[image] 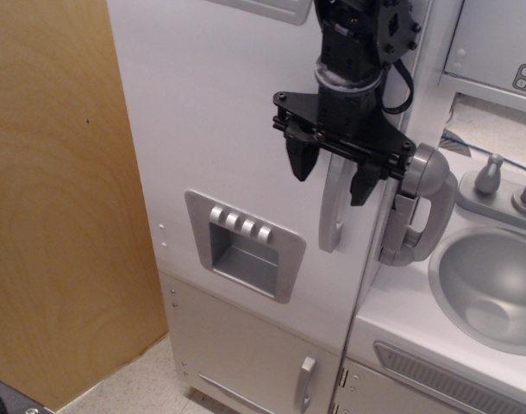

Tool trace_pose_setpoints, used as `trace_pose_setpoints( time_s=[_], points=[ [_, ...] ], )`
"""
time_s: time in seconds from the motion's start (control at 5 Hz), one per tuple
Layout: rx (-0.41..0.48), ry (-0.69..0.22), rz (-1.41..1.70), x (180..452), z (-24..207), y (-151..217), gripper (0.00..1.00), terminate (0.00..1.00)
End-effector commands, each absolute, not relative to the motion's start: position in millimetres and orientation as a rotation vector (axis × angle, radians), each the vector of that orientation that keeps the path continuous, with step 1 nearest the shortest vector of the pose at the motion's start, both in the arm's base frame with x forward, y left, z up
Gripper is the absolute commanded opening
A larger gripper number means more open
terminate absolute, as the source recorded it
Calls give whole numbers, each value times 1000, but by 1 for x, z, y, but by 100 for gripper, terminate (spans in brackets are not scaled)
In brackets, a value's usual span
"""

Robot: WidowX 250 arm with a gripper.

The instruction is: Open fridge

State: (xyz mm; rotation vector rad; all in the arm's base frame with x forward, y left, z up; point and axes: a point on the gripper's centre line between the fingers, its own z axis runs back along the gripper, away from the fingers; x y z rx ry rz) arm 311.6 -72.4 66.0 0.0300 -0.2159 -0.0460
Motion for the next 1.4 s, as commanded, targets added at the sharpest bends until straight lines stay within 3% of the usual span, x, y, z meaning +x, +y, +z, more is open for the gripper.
trace_pose_setpoints(
  time_s=[0.0, 0.2, 0.8, 1.0, 1.2],
  points=[
    [52, -310, 27, 319, 78, -76, 0, 0],
    [60, -319, 29, 314, 76, -76, 0, 0],
    [56, -391, -69, 237, 87, -64, 0, 0],
    [128, -359, -76, 212, 84, -61, 100, 0],
    [133, -295, -134, 191, 82, -80, 100, 0]
  ],
)
